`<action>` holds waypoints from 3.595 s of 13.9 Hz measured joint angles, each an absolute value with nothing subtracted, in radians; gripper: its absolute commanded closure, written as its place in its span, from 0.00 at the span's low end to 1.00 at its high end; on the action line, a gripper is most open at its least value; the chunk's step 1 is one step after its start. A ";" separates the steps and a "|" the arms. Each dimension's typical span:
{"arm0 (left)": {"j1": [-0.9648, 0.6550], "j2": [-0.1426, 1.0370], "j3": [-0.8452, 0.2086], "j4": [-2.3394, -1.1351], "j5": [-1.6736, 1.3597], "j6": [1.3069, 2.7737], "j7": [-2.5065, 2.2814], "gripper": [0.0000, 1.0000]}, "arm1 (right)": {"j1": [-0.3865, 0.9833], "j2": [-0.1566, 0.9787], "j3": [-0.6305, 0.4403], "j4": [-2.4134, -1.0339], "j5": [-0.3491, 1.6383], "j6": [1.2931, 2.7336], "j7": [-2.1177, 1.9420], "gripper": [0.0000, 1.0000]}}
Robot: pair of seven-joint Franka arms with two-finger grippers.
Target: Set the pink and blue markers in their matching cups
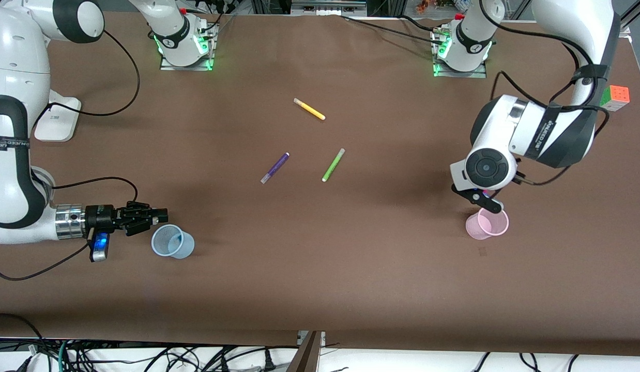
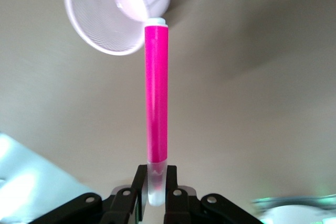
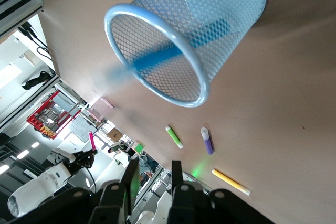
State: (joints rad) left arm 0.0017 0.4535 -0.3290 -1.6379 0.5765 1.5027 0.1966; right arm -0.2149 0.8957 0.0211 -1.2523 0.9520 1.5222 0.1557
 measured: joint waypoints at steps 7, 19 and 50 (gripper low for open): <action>-0.006 0.567 -0.334 -1.581 0.943 1.506 0.562 1.00 | -0.182 0.659 0.042 -1.170 0.567 1.402 0.205 0.32; -0.015 0.630 -0.336 -1.519 0.982 1.527 0.638 0.00 | 0.170 0.193 0.139 -1.278 -0.233 1.051 0.221 0.01; -0.013 -0.005 -0.001 -1.723 0.024 1.722 0.010 0.00 | -0.071 -0.255 0.165 -1.871 0.041 1.481 0.219 0.00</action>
State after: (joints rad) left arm -0.0133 -0.0050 -0.0012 -1.7234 0.0237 1.7218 0.0098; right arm -0.0711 -0.2548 0.1652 -1.8705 0.0415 1.4809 0.2186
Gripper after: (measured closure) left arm 0.000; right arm 0.000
